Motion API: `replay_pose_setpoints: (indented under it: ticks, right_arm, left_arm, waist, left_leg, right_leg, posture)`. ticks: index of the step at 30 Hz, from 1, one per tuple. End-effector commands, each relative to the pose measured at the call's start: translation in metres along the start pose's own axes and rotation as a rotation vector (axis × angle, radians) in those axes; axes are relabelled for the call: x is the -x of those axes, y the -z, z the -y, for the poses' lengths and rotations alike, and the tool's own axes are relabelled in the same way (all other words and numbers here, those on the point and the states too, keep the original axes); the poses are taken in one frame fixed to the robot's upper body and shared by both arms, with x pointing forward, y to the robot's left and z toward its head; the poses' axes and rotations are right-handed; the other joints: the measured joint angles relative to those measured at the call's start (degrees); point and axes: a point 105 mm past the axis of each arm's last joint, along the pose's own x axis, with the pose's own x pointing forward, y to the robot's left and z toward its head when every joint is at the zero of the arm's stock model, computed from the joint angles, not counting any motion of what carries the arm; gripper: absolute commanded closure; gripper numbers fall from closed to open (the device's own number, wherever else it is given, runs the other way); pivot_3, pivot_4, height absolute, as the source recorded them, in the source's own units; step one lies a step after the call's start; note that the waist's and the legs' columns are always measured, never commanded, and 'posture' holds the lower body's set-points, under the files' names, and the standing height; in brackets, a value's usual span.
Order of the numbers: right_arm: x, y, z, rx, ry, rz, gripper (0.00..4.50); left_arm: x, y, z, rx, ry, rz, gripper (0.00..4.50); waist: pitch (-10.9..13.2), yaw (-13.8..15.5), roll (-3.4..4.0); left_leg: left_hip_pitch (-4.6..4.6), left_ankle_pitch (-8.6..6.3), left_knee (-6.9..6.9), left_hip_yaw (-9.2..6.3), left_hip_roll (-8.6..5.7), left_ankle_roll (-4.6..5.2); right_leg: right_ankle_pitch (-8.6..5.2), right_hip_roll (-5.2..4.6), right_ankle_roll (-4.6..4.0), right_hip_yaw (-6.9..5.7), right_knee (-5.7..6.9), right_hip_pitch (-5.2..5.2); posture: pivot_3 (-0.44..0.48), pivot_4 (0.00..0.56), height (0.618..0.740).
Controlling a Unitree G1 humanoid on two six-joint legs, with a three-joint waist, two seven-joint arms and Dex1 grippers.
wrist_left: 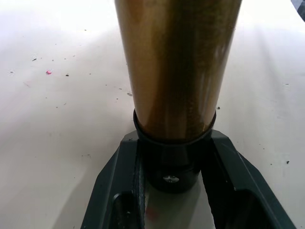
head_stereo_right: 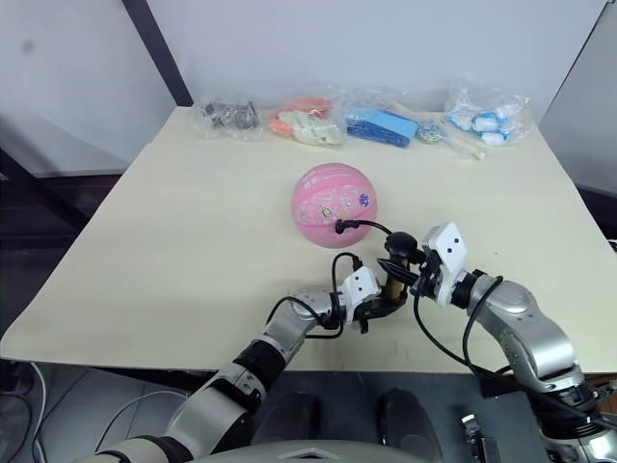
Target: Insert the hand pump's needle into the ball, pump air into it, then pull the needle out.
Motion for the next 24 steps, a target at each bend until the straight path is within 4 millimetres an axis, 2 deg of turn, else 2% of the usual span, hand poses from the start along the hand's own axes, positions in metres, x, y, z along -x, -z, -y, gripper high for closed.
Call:
replay_pose_setpoints:
  ticks: [1,5,7,11,15,18,21,24]
  right_arm:
    - [0.014,-0.022,0.009,-0.012,0.021,0.007,3.45]
    - [0.018,-0.030,0.010,0.010,0.026,-0.005,3.45]
    - [0.021,-0.041,0.010,0.020,0.024,0.015,3.45]
    - [0.033,-0.080,0.009,0.077,0.029,0.087,3.45]
    - [0.051,-0.123,0.003,0.144,0.012,0.150,3.45]
    - [0.060,-0.144,-0.001,0.180,0.004,0.172,3.45]
    - [0.066,-0.159,-0.002,0.203,0.009,0.185,3.45]
    - [0.067,-0.163,-0.002,0.213,0.015,0.179,3.45]
  left_arm:
    - [0.000,0.016,0.006,0.032,0.023,-0.058,3.38]
    - [0.000,0.016,0.007,0.029,0.025,-0.056,3.38]
    - [0.000,0.016,0.007,0.028,0.024,-0.053,3.38]
    - [0.004,0.019,0.006,0.028,0.021,-0.057,3.38]
    - [0.005,0.020,0.007,0.030,0.020,-0.061,3.38]
    - [0.005,0.021,0.006,0.030,0.022,-0.063,3.38]
    - [0.005,0.021,0.006,0.030,0.023,-0.065,3.38]
    - [0.005,0.021,0.006,0.029,0.025,-0.065,3.38]
  waist:
    - [0.21,0.24,0.20]
    - [0.76,0.71,0.42]
    - [0.93,0.83,0.41]
    - [1.36,1.05,0.55]
    - [1.38,1.06,0.54]
    - [1.45,1.02,0.55]
    - [1.55,1.02,0.54]
    - [1.57,1.07,0.53]
  left_leg:
    - [-0.19,0.00,0.09,-0.04,-0.05,0.00]
    - [-0.45,0.00,0.15,-0.01,-0.31,0.00]
    - [-0.48,0.00,0.15,0.00,-0.33,0.00]
    - [-0.60,-0.01,0.19,-0.01,-0.34,0.00]
    - [-1.21,0.00,0.39,-0.05,-0.33,0.01]
    - [-1.37,0.00,0.56,-0.08,-0.32,0.01]
    - [-1.38,0.00,0.66,-0.06,-0.31,0.01]
    - [-1.41,0.00,0.73,-0.04,-0.30,0.01]
  right_leg:
    - [0.00,-0.05,0.02,-0.03,0.00,-0.11]
    - [0.04,-0.35,0.05,0.00,-0.04,-0.23]
    - [0.01,-0.38,0.09,-0.01,-0.08,-0.23]
    - [0.01,-0.39,0.13,-0.02,-0.07,-0.33]
    - [0.09,-0.33,0.17,-0.03,0.03,-0.89]
    - [0.12,-0.32,0.18,-0.06,0.08,-1.00]
    - [0.15,-0.31,0.22,-0.04,0.10,-1.00]
    - [0.17,-0.30,0.23,-0.03,0.12,-1.00]
  posture:
    - [0.000,0.150,0.740]
    - [0.000,0.150,0.740]
    - [0.000,0.150,0.740]
    - [0.000,0.150,0.740]
    - [0.000,0.150,0.740]
    - [0.000,0.150,0.740]
    - [0.000,0.150,0.740]
    - [0.000,0.150,0.740]
